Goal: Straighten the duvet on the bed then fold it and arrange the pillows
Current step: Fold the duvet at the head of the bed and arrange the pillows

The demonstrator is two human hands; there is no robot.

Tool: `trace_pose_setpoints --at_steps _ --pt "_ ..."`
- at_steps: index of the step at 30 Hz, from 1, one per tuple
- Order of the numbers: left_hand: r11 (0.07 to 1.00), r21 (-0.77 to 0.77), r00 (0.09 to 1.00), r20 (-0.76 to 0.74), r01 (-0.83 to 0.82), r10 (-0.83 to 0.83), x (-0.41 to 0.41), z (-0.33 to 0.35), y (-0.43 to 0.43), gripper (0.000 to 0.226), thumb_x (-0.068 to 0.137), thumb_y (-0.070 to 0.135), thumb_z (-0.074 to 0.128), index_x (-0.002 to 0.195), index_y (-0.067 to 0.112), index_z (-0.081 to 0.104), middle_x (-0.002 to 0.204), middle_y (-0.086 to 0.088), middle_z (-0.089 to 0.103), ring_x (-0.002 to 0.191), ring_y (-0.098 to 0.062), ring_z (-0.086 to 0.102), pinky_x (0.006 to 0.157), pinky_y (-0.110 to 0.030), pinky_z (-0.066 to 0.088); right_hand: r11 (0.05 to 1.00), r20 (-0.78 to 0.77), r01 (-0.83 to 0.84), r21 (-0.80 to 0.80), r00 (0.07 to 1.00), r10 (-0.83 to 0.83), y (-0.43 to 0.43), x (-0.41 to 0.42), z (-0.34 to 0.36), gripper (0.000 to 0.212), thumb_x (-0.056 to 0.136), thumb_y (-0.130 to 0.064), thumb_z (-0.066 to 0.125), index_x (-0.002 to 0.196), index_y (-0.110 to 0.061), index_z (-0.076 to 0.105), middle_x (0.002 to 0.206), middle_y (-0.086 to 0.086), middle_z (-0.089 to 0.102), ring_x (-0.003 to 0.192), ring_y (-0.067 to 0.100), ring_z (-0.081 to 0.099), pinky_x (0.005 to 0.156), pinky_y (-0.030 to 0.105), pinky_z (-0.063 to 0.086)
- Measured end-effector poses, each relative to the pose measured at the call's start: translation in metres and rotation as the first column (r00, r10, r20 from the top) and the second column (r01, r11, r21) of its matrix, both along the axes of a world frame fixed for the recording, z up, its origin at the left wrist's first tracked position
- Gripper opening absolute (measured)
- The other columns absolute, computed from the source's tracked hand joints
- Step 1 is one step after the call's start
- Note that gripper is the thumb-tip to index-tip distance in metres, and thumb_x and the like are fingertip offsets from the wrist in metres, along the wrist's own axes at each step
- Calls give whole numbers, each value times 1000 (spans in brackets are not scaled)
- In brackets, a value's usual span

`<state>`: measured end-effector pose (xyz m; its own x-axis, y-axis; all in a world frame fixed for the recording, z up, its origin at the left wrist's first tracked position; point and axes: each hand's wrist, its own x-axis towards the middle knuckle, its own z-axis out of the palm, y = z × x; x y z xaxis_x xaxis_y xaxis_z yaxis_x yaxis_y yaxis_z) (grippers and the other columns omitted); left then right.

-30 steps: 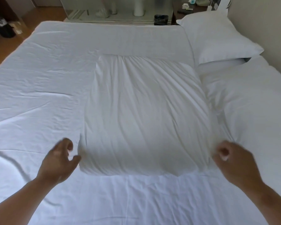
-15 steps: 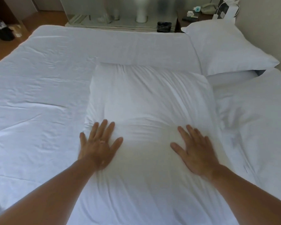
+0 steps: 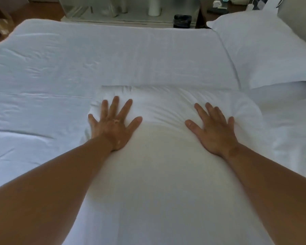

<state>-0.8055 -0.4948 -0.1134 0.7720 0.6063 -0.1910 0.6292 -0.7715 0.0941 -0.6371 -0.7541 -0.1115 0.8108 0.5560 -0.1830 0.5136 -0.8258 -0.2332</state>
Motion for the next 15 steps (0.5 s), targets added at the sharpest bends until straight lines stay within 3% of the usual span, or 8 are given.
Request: trace_pose_setpoints --at_steps 7,15 --pt "996 -66 992 107 -60 66 8 -67 10 77 78 88 -1 147 61 -18 165 17 -24 153 -16 -23 121 -63 6 990 43 18 141 999 -24 19 9 -77 84 81 -87 9 156 -48 0 169 -7 -2 156 21 -2 123 59 2" --pt "988 -154 986 159 -32 57 8 -54 13 78 81 89 14 150 59 -10 165 19 -21 153 -14 -22 122 -62 4 985 -24 21 171 1000 -17 18 11 -67 85 79 -88 13 155 -51 2 169 -9 -2 156 17 -5 123 56 -2"
